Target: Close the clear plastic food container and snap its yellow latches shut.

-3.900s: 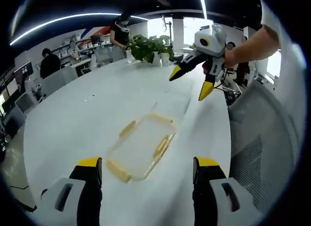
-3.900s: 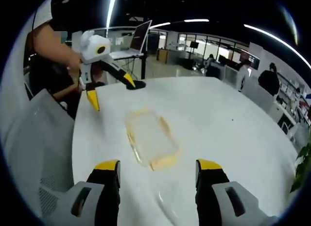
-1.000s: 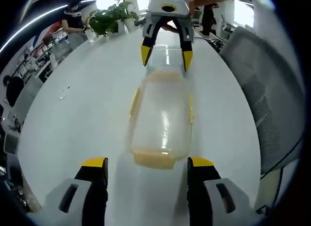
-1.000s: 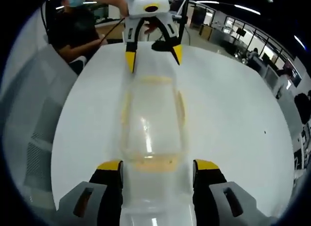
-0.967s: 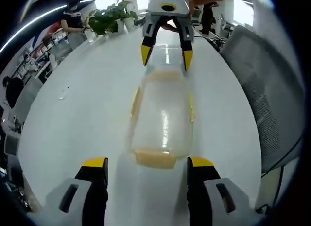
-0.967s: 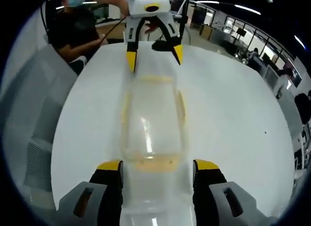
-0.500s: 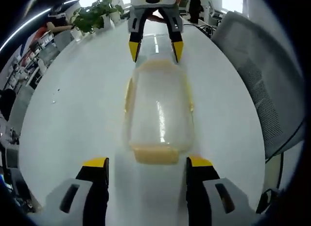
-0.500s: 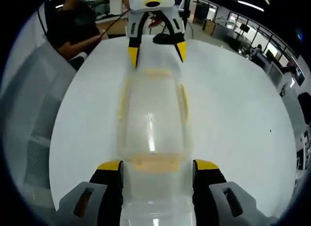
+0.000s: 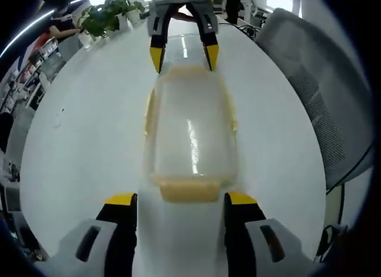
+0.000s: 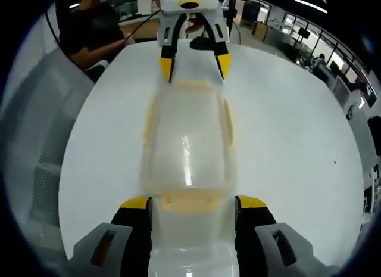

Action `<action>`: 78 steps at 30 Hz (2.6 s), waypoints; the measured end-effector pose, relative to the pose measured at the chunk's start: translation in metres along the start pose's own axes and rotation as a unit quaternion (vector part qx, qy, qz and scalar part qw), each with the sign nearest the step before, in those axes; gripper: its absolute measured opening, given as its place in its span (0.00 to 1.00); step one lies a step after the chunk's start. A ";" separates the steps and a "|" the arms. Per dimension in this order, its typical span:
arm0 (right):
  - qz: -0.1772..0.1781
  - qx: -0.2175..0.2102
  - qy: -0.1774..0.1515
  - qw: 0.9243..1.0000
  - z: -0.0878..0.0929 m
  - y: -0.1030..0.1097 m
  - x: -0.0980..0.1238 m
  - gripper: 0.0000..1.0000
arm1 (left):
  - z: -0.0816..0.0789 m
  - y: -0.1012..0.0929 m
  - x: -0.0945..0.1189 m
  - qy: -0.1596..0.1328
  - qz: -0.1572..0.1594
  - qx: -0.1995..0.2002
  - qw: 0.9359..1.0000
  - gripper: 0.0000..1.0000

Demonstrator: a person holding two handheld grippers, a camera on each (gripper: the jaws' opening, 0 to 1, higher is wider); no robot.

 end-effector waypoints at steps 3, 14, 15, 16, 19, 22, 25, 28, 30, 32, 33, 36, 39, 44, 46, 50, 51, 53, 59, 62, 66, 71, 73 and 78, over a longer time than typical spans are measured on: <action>-0.003 0.004 0.004 1.000 -0.002 0.001 0.001 0.55 | -0.001 0.000 -0.001 0.000 0.003 -0.001 1.000 0.58; -0.018 -0.007 0.056 0.998 -0.003 -0.004 -0.006 0.49 | -0.004 0.001 -0.005 0.000 0.017 0.000 1.000 0.56; -0.021 -0.007 0.057 0.998 -0.003 -0.006 -0.006 0.49 | -0.003 0.002 -0.005 0.000 0.020 0.000 1.000 0.55; -0.024 -0.012 0.059 0.998 -0.003 -0.007 -0.006 0.49 | -0.003 0.001 -0.006 0.001 0.023 0.002 1.000 0.54; -0.032 -0.005 0.065 0.997 -0.004 -0.007 -0.007 0.47 | -0.003 0.000 -0.006 0.001 0.037 0.008 0.999 0.49; -0.038 -0.008 0.068 0.997 -0.004 -0.008 -0.007 0.47 | -0.004 -0.002 -0.007 -0.002 0.048 0.011 0.999 0.44; -0.047 -0.013 0.072 0.996 -0.004 -0.007 -0.008 0.44 | -0.005 -0.001 -0.008 -0.004 0.050 0.010 0.999 0.43; -0.047 -0.011 0.072 0.996 -0.004 -0.008 -0.008 0.44 | -0.005 0.000 -0.008 -0.007 0.051 0.011 0.999 0.43; -0.047 -0.010 0.073 0.996 -0.004 -0.008 -0.007 0.42 | -0.004 -0.002 -0.008 -0.005 0.061 0.020 0.998 0.40; -0.048 -0.008 0.077 0.996 -0.004 -0.009 -0.007 0.40 | -0.005 -0.001 -0.007 -0.006 0.057 0.020 0.998 0.40; -0.048 -0.009 0.079 0.996 -0.004 -0.009 -0.008 0.40 | -0.005 -0.002 -0.007 -0.006 0.058 0.020 0.998 0.40; -0.048 -0.008 0.082 0.995 -0.005 -0.009 -0.007 0.40 | -0.004 -0.001 -0.008 -0.006 0.057 0.021 0.998 0.40; -0.048 -0.011 0.082 0.995 -0.005 -0.009 -0.007 0.39 | -0.005 -0.001 -0.008 -0.003 0.056 0.021 0.998 0.40; -0.045 -0.018 0.089 0.995 -0.006 -0.009 -0.007 0.39 | -0.007 -0.001 -0.008 0.006 0.054 0.018 0.998 0.40; -0.047 -0.016 0.096 0.994 -0.007 -0.010 -0.008 0.40 | -0.007 -0.002 -0.007 0.005 0.052 0.020 0.998 0.40; -0.039 -0.034 0.092 0.994 -0.007 -0.010 -0.007 0.40 | -0.009 -0.002 -0.008 0.012 0.050 0.022 0.998 0.40; -0.039 -0.033 0.091 0.995 -0.008 -0.010 -0.007 0.40 | -0.008 -0.002 -0.008 0.013 0.052 0.021 0.998 0.40; -0.040 -0.032 0.091 0.995 -0.008 -0.010 -0.007 0.41 | -0.009 -0.001 -0.008 0.015 0.053 0.019 0.998 0.40; -0.041 -0.030 0.102 0.994 -0.009 -0.010 -0.009 0.40 | -0.010 -0.002 -0.009 0.023 0.052 0.019 0.998 0.40; -0.042 -0.032 0.114 0.992 -0.011 -0.011 -0.010 0.39 | -0.008 -0.003 -0.008 0.022 0.051 0.024 0.998 0.40; -0.041 -0.030 0.113 0.992 -0.010 -0.010 -0.009 0.38 | -0.009 -0.004 -0.008 0.026 0.048 0.026 0.998 0.39; -0.039 -0.034 0.098 0.994 -0.008 -0.009 -0.008 0.37 | -0.009 -0.007 -0.007 0.028 0.045 0.034 0.998 0.38; -0.041 -0.031 0.100 0.994 -0.008 -0.009 -0.008 0.36 | -0.010 -0.008 -0.006 0.029 0.044 0.035 0.998 0.38; -0.043 -0.027 0.107 0.993 -0.009 -0.010 -0.008 0.37 | -0.009 -0.009 -0.005 0.027 0.039 0.047 0.998 0.38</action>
Point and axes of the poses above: the point that each gripper's makers call its tool centre point, and the gripper's own axes: x roughly backward along the fingers, y roughly to its left, z roughly out of its underside, the point moved 7 cm from there along x, roughly backward along the fingers, and after that the axes turned 13 degrees about -z, right-handed, at the moved point
